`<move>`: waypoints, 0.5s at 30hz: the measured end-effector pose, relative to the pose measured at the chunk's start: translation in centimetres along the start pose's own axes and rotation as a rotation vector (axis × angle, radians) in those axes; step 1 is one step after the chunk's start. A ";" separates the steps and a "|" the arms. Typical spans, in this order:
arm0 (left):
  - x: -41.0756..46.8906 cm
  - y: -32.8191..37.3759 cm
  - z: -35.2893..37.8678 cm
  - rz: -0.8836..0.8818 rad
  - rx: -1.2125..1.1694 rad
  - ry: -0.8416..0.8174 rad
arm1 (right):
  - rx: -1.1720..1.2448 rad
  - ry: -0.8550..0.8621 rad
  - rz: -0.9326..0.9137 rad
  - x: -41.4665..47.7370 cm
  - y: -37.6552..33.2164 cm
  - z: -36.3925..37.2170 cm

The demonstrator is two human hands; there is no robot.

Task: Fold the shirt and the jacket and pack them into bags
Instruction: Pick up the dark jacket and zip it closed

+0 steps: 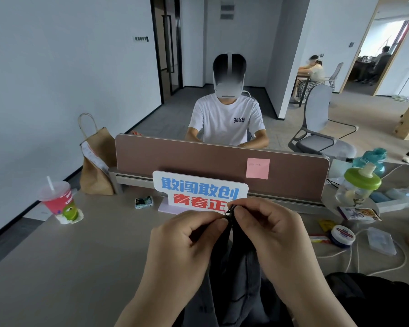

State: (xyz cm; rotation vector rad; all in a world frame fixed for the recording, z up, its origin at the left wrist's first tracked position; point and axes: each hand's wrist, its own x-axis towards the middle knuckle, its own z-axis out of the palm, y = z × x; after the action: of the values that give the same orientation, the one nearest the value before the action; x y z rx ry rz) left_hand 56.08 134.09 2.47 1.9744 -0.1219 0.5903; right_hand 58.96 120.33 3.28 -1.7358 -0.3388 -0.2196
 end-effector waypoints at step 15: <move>0.0 0.1 0.6 -0.073 -0.097 0.014 | 0.098 0.003 0.132 0.0 0.6 -0.3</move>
State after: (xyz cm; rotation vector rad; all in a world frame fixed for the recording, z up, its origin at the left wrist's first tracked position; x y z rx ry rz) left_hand 56.20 133.54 2.32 1.8721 -0.0687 0.5405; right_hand 59.20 119.89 2.79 -1.6535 -0.2287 -0.1079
